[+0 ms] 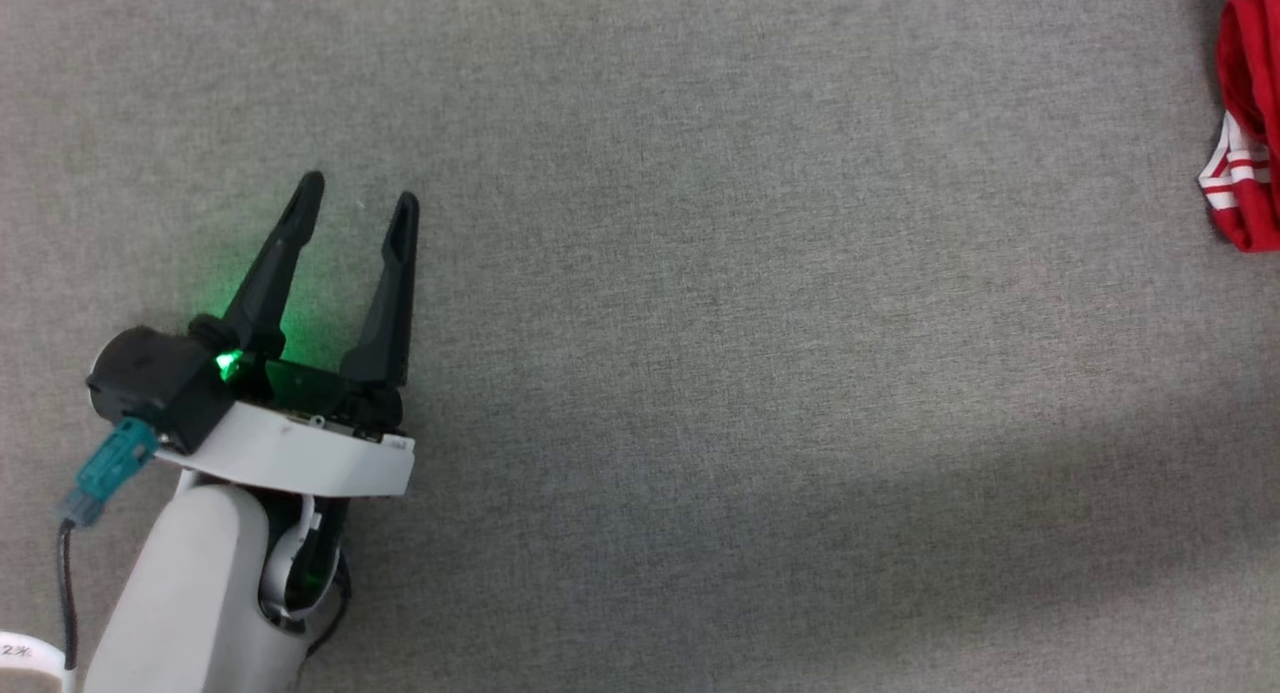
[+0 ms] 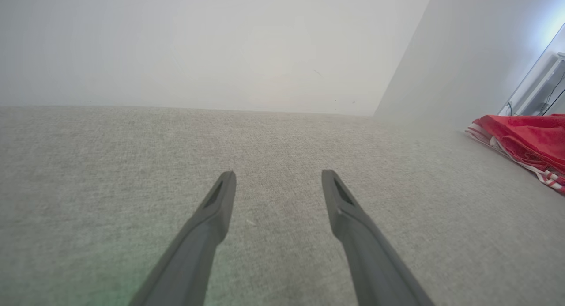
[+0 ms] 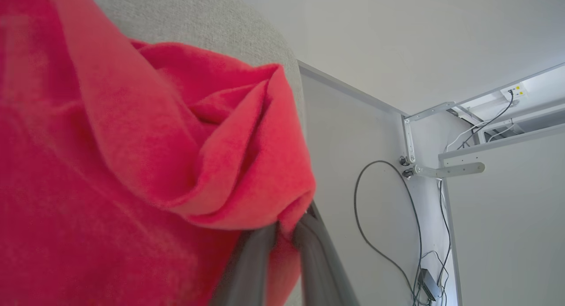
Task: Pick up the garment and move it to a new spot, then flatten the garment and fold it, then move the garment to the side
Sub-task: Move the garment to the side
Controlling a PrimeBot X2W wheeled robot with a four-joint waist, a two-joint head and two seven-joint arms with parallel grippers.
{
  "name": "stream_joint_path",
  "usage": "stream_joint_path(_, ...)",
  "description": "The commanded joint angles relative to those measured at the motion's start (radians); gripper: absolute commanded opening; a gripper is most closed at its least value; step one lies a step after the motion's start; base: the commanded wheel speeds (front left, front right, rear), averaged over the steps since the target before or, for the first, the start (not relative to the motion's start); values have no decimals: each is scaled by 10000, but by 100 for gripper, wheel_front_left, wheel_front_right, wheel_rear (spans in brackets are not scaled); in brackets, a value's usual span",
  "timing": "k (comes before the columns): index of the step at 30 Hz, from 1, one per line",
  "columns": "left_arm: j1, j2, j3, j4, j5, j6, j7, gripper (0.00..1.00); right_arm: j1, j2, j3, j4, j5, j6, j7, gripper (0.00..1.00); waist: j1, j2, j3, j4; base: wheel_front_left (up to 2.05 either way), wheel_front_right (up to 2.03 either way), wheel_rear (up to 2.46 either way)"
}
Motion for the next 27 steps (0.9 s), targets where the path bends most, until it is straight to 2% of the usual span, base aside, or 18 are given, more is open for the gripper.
stream_joint_path(1,-79,48,35,102,41,-37,11,100,-212,114,93,170,-127,-15,-127,0,0,0,16,7,0,0,0)
stream_joint_path(4,-98,27,9,129,48,-31,12,100,-310,234,179,375,-108,-15,-243,0,0,0,1,9,0,0,0)
stream_joint_path(6,-111,6,-18,162,53,-31,13,100,-423,319,276,562,-123,-15,-373,4,0,0,-43,12,0,0,0)
stream_joint_path(7,-108,-19,-37,180,47,-31,13,100,-509,370,385,734,-128,-15,-465,37,0,0,-117,14,0,0,0)
stream_joint_path(8,-108,-19,-37,180,47,-31,13,100,-509,370,385,734,-128,-15,-465,37,0,0,-117,14,0,0,0)
stream_joint_path(9,-97,-26,-43,189,40,-31,13,100,-533,383,441,810,-132,-15,-513,47,0,0,-163,17,0,0,0)
stream_joint_path(10,-79,-27,-44,200,29,-31,13,100,-565,419,493,900,-118,-15,-529,60,0,0,-213,16,0,0,0)
stream_joint_path(11,-54,-24,-40,211,21,-31,13,100,-601,441,549,977,-115,-15,-551,84,0,0,-266,12,0,0,0)
stream_joint_path(12,-33,-30,-42,224,13,-31,13,100,-644,451,585,1018,-112,-15,-634,100,0,0,-325,12,0,0,0)
stream_joint_path(27,576,-254,150,389,-91,-31,11,100,-501,706,1376,1129,450,-15,-1467,100,0,0,-1789,155,0,0,0)
